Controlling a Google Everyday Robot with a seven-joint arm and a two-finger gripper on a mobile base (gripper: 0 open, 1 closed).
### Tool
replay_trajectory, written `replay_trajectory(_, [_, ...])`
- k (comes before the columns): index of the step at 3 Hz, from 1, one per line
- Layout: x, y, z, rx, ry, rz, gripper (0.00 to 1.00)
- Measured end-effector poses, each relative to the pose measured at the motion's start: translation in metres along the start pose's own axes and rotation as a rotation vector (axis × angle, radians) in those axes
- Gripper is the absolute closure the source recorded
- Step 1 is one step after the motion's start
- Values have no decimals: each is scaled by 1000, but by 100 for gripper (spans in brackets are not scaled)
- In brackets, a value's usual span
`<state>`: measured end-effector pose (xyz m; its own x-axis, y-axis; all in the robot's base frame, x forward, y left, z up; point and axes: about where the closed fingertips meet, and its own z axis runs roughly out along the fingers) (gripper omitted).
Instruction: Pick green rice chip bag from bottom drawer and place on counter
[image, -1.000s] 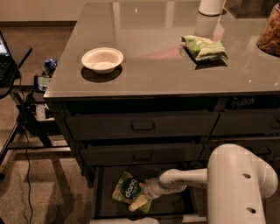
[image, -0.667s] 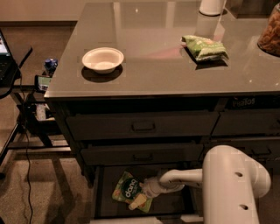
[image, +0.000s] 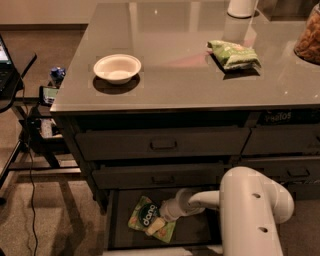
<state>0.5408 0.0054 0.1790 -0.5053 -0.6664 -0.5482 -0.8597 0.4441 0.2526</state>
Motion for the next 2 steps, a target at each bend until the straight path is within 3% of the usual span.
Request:
replay_trajectory(1, [2, -6, 19, -12, 26, -8, 0])
replay_trajectory(2, [10, -4, 52, -11, 110, -15, 0])
